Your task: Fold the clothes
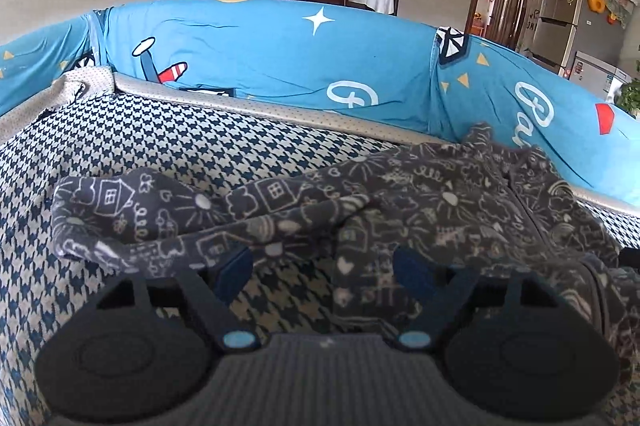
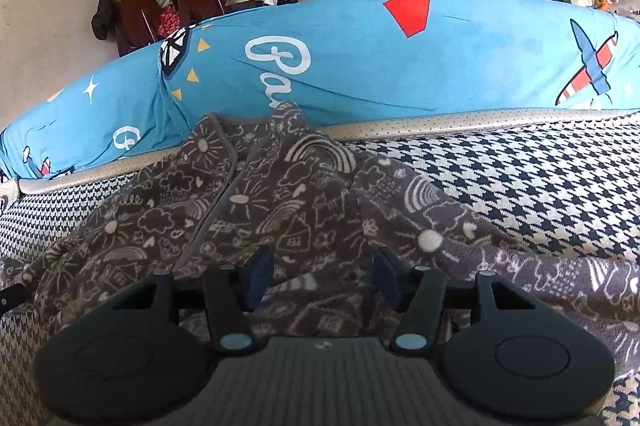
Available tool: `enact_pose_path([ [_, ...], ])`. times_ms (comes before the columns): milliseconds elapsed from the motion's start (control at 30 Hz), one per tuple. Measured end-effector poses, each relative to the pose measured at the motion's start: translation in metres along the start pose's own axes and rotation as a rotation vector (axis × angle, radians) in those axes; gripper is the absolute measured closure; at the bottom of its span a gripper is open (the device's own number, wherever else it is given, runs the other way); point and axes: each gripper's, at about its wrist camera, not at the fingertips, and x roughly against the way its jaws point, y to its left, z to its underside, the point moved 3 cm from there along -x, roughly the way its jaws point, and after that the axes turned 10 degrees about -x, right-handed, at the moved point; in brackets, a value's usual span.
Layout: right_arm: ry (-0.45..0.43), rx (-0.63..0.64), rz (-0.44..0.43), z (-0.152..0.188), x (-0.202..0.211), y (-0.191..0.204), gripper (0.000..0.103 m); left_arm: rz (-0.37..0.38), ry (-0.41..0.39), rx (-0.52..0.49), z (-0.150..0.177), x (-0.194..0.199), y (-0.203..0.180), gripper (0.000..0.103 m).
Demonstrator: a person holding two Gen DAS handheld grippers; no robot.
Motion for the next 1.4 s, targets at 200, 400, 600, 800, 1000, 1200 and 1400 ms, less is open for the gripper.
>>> enact_pose_path([
  [200, -0.037, -0.135, 0.06, -0.027, -0.005, -0.038, 0.047, 0.009, -0.004, 0.007, -0.005, -0.007, -0.006, 0.018],
  [400, -0.078, -0.207, 0.076, -0.042, -0.019, -0.058, 0.047, 0.035, -0.003, 0.003, -0.007, -0.009, -0.018, 0.016],
  [600, -0.049, -0.122, 0.038, -0.047, -0.045, -0.047, 0.047, 0.05, 0.007, -0.027, -0.005, -0.012, -0.028, 0.015],
  [800, -0.024, 0.041, 0.061, -0.046, -0.072, -0.034, 0.047, 0.075, 0.038, -0.006, -0.003, -0.018, -0.029, 0.015],
  [1000, -0.016, 0.021, 0.061, -0.054, -0.092, -0.042, 0.042, 0.091, 0.051, 0.0, -0.003, -0.021, -0.032, 0.015],
  [1200, 0.007, -0.002, 0.055, -0.052, -0.105, -0.048, 0.047, 0.094, 0.07, -0.004, 0.0, -0.026, -0.036, 0.015],
  [1400, -0.005, 0.007, 0.054, -0.053, -0.106, -0.047, 0.088, 0.089, 0.076, -0.016, 0.002, -0.029, -0.04, 0.013],
])
